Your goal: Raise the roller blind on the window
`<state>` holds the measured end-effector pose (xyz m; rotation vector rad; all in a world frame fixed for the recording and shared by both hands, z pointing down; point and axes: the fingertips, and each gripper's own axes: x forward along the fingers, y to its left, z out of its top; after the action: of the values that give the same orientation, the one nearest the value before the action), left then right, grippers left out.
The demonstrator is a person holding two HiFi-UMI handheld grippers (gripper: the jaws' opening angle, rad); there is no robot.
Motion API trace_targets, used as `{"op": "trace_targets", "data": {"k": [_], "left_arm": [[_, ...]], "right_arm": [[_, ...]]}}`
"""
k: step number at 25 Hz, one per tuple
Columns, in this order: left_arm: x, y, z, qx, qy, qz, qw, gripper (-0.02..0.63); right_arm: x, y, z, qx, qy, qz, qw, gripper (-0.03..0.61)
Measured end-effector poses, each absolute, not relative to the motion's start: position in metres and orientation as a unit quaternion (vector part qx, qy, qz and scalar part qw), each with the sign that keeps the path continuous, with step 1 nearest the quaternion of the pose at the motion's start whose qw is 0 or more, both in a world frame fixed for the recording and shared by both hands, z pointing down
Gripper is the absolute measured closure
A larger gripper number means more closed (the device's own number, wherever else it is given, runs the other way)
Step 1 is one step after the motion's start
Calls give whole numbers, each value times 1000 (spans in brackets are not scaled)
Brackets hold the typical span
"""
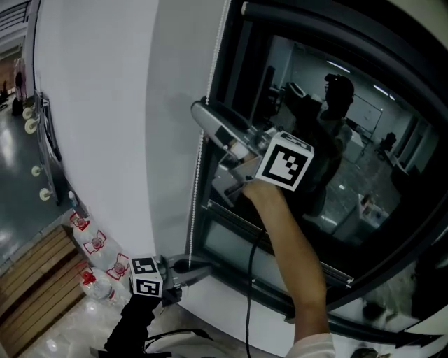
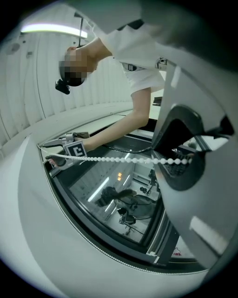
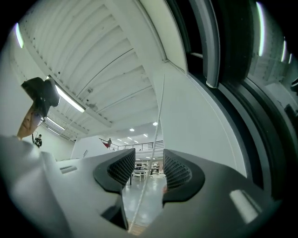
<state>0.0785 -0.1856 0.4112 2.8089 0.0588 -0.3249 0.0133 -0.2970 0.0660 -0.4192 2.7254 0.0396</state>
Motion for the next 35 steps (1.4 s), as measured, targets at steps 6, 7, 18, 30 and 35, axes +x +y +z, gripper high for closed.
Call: {"op": "trace_targets", "data": {"k": [6,7,18,30,35], "left_arm": [[75,-186,411,982,12,-112,154,615],[74,-186,411,982,11,-112,155,615],[75,-185,416,981,8,-113,159,615],[74,-188,405,982,9,-117,150,615],[75,-187,399,982,11,-118,145,615]], "right_arm": [[18,-304,11,-144,964,23,222,479],[19,-304,7,-142,963,22,226,521],[20,-282,20,-133,962,24,237,565],[16,-266,131,-156,969,-7,190,565],[17,-262,173,-172,971,-19,168,565]]}}
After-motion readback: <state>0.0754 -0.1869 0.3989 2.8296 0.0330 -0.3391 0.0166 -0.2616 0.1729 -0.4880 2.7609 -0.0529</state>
